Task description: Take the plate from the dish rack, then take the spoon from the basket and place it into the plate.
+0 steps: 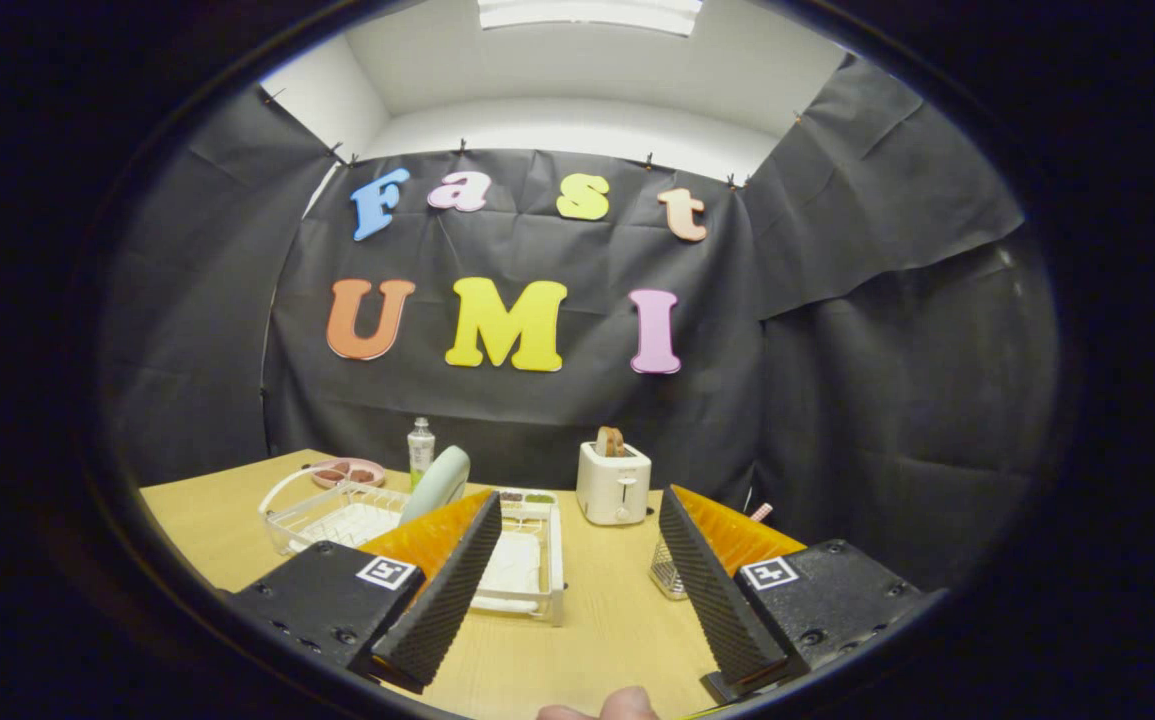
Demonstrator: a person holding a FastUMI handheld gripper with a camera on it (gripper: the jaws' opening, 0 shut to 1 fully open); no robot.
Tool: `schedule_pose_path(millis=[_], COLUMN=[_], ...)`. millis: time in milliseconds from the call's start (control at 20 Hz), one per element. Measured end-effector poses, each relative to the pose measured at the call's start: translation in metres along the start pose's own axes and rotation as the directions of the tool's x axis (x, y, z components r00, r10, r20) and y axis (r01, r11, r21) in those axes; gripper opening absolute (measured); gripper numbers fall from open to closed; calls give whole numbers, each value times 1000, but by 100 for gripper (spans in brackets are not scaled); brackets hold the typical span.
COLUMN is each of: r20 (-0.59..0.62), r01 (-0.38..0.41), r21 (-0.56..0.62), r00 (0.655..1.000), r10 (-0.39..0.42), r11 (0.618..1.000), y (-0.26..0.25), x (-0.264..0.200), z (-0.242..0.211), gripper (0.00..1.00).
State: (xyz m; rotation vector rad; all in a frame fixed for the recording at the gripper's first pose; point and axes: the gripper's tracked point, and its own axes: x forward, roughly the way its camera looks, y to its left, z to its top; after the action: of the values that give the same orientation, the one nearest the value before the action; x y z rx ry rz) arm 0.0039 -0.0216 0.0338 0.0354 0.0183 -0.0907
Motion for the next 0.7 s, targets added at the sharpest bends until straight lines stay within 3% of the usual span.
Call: schedule_pose_path(millis=[300, 700], r20=[-66, -313], r01=[-23, -214], r21=[-20, -16], r00=[998, 929], r10=[21, 199], r11=[1000, 977], y=[-1, 69], x=[26, 95], z=[34, 38], gripper=[100, 100])
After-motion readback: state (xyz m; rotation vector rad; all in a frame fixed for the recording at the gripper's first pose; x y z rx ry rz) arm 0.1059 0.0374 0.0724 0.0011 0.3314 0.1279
